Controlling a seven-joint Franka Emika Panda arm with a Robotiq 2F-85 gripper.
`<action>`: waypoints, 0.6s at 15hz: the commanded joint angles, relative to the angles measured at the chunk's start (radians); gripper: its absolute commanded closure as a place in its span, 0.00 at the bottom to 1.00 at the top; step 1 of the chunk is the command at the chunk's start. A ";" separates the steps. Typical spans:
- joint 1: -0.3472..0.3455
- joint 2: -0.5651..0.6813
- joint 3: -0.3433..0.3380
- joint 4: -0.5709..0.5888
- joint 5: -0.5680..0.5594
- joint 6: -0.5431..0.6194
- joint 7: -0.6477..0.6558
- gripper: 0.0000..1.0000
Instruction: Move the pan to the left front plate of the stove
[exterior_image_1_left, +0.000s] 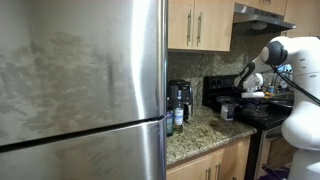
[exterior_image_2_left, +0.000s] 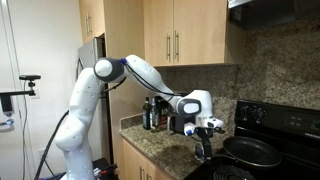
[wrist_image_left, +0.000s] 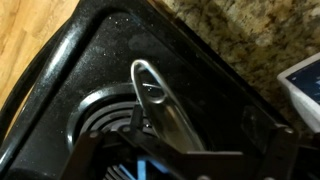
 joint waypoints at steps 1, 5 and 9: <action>-0.010 0.011 0.006 0.008 0.044 -0.006 -0.018 0.25; -0.016 -0.015 0.000 -0.007 0.067 0.000 -0.024 0.51; -0.022 -0.053 -0.011 -0.023 0.066 0.003 -0.028 0.84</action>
